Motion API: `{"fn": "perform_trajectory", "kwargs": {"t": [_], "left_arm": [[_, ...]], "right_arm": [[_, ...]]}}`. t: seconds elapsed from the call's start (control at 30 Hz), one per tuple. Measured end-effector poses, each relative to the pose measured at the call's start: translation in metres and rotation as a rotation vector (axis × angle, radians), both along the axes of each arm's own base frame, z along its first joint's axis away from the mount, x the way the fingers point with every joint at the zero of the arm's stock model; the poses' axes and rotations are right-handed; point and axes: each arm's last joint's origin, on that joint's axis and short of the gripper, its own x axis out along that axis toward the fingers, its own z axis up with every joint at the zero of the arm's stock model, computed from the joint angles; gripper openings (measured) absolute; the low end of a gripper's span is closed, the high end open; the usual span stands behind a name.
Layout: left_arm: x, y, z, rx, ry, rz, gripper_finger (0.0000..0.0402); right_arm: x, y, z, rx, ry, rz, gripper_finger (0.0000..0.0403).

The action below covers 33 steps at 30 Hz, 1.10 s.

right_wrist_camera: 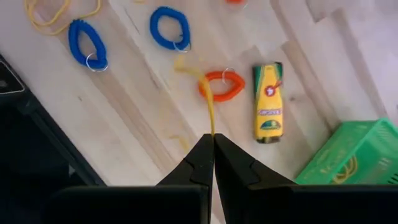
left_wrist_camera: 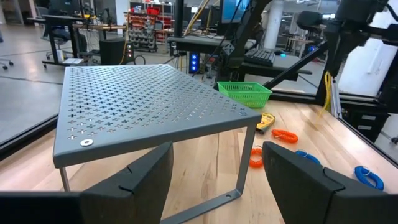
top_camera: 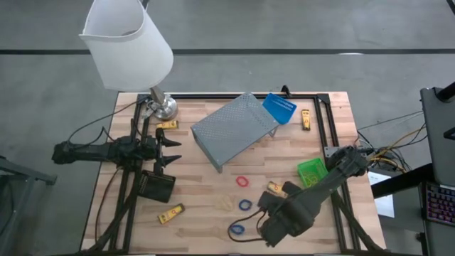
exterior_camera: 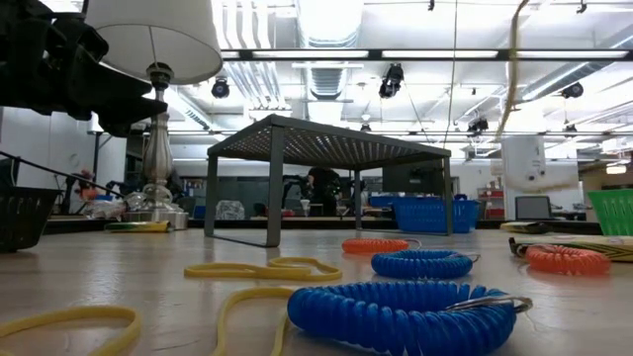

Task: Pick & Place Office Desk Supplies
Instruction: Put the yellow rubber band into the green basket

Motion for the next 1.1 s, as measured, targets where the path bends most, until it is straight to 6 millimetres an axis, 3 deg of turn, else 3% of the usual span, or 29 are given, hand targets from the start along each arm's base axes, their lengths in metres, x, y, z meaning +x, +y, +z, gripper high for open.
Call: {"fn": "perform_trajectory", "kwargs": {"t": [0.37,0.57,0.8,1.1], "left_arm": [[0.000,0.000,0.000,0.000,0.002,0.000,0.0253],[0.000,0.000,0.000,0.000,0.002,0.000,0.0253],[0.000,0.000,0.000,0.000,0.002,0.000,0.0253],[0.000,0.000,0.000,0.000,0.002,0.000,0.0253]], "right_arm": [[-0.069,-0.052,0.027,-0.005,-0.093,-0.215,0.0008],[-0.108,-0.084,0.026,0.027,-0.120,-0.388,0.0008],[-0.144,-0.113,0.029,0.083,-0.161,-0.472,0.0008],[-0.171,-0.133,0.014,0.110,-0.126,-0.520,0.0008]]}}
